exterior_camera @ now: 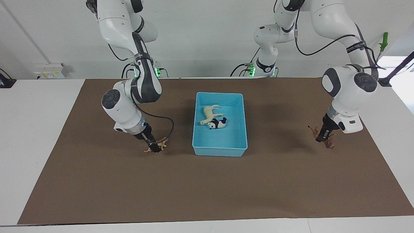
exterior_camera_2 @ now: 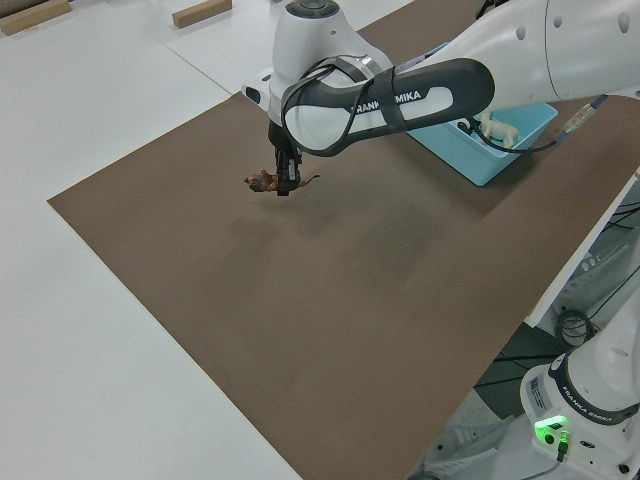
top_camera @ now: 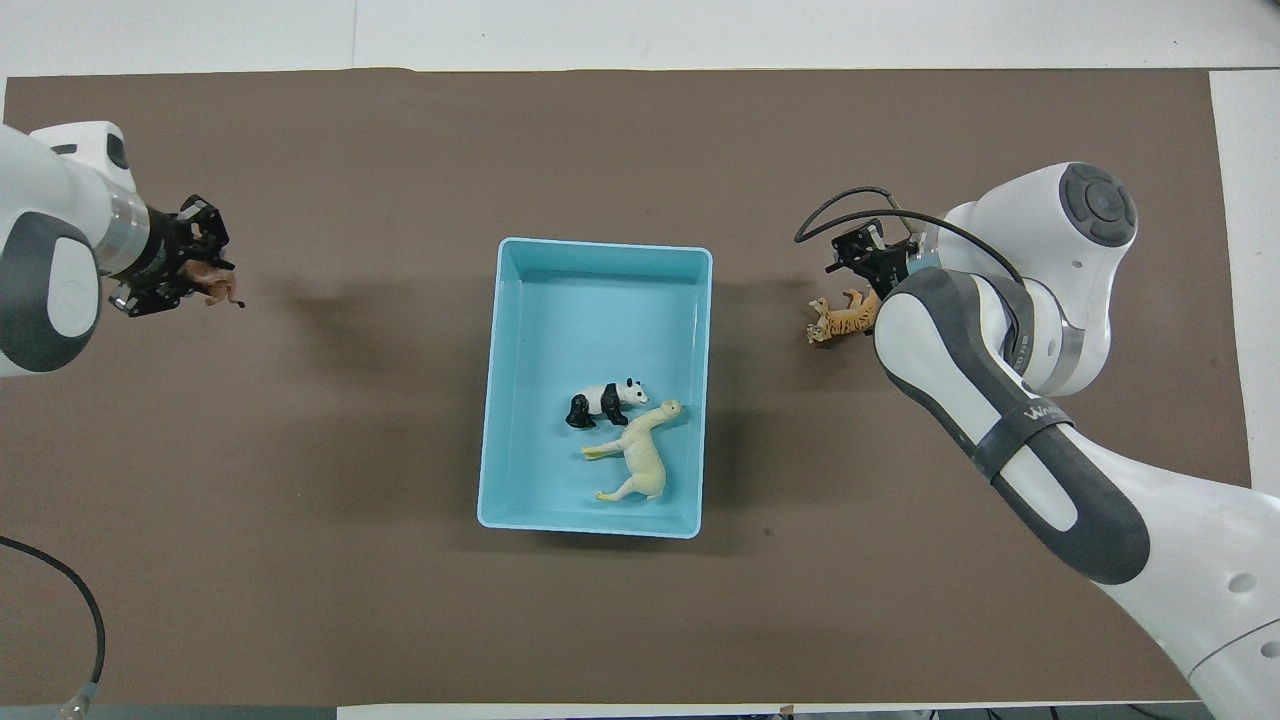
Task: Put all toys into storage box
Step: 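Place the brown horse in the box with the left gripper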
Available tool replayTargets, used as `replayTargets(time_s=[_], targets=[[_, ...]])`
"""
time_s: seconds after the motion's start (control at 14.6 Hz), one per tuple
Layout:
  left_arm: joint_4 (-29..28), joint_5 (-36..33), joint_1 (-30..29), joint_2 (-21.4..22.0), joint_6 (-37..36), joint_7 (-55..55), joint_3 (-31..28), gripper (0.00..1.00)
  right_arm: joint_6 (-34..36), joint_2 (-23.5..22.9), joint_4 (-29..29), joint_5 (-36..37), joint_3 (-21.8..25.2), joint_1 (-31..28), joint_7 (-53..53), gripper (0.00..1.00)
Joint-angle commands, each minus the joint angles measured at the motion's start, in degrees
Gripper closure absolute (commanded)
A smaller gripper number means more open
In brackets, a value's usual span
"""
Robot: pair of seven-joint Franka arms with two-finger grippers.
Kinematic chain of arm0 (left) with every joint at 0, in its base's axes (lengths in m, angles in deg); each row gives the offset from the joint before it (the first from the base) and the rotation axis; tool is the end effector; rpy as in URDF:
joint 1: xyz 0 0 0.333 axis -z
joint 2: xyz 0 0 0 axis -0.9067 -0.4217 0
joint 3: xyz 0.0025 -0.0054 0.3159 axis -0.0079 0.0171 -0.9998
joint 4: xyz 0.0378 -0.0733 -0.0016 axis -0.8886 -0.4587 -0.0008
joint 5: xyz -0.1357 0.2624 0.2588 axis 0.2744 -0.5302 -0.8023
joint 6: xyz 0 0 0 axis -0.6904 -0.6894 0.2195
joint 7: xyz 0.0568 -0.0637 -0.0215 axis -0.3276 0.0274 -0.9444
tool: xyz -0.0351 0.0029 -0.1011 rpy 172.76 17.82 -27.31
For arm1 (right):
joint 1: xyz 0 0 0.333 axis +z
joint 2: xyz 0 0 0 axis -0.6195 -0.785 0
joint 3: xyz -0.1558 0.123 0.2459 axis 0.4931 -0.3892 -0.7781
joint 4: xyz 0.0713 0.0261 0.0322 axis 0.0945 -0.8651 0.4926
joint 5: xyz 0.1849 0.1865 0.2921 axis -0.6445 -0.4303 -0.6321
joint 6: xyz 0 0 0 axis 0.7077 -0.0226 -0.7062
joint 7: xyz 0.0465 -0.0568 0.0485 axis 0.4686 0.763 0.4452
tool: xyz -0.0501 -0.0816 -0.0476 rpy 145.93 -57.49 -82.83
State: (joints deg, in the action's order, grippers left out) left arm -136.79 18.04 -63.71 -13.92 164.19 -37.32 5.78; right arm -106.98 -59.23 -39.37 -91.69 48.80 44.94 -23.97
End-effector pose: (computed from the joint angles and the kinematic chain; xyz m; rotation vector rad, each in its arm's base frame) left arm 0.6338 -0.0463 0.4303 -2.8027 -1.3571 -0.0562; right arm 0.6173 0.1082 0.3154 -2.5547 1.4178 0.1606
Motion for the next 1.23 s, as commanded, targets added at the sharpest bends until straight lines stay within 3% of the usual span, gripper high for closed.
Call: replayTargets(time_s=[0.0, 0.14, 0.41, 0.48, 0.55, 0.62, 0.69, 0.75, 0.82, 1.1, 1.17], targets=[[2.6, 0.3, 12.2, 1.5, -6.2, -15.9, -0.8, 0.83, -2.3, -0.1, -1.2, -1.0, -0.2, -0.1, -0.8, 0.06], [2.0, 1.5, 18.8, 4.3, -6.5, -26.0, -0.6, 0.83, -5.0, -0.1, -3.1, -1.0, -0.3, 0.4, -0.7, 0.07], [-3.1, 7.2, 26.8, 7.3, -1.8, -33.8, -0.6, 0.81, -6.1, 0.0, -4.2, -1.0, -0.2, 0.4, -0.2, 0.11], [-7.2, 7.6, 29.0, 8.7, 3.3, -33.9, -0.6, 0.8, -6.1, 0.0, -4.5, -1.0, -0.3, 0.4, 0.1, 0.16], [-11.9, 7.6, 30.6, 10.5, 8.4, -34.0, -0.6, 0.77, -6.1, 0.0, -4.6, -1.0, -0.3, 0.4, 0.8, 0.3], [-15.6, 7.6, 31.4, 11.8, 11.8, -33.9, -0.6, 0.71, -6.1, 0.0, -4.6, -1.0, -0.3, 0.4, 0.9, 0.49], [-18.0, 7.6, 32.0, 12.8, 13.5, -33.8, -0.6, 0.45, -6.1, 0.0, -4.6, -1.0, -0.2, 0.3, 0.9, 0.66], [-17.8, 7.6, 32.0, 12.8, 13.1, -33.9, -0.6, 0.26, -6.2, 0.0, -4.7, -1.0, -0.2, 0.4, 1.3, 0.82], [-17.4, 7.6, 32.0, 12.8, 12.6, -33.9, -0.7, 0.0, -6.2, 0.1, -4.8, -1.0, -0.2, 0.3, 2.2, 0.97], [-16.1, 7.0, 30.8, 15.3, 8.4, -32.6, -1.6, 0.0, -5.1, 0.3, -3.5, -1.0, -0.2, -0.2, 3.7, 1.0], [-15.6, 7.0, 27.9, 17.1, 5.4, -27.3, -2.8, 0.0, -3.2, 0.9, -1.8, -1.0, -0.3, 0.2, 3.2, 1.0]])
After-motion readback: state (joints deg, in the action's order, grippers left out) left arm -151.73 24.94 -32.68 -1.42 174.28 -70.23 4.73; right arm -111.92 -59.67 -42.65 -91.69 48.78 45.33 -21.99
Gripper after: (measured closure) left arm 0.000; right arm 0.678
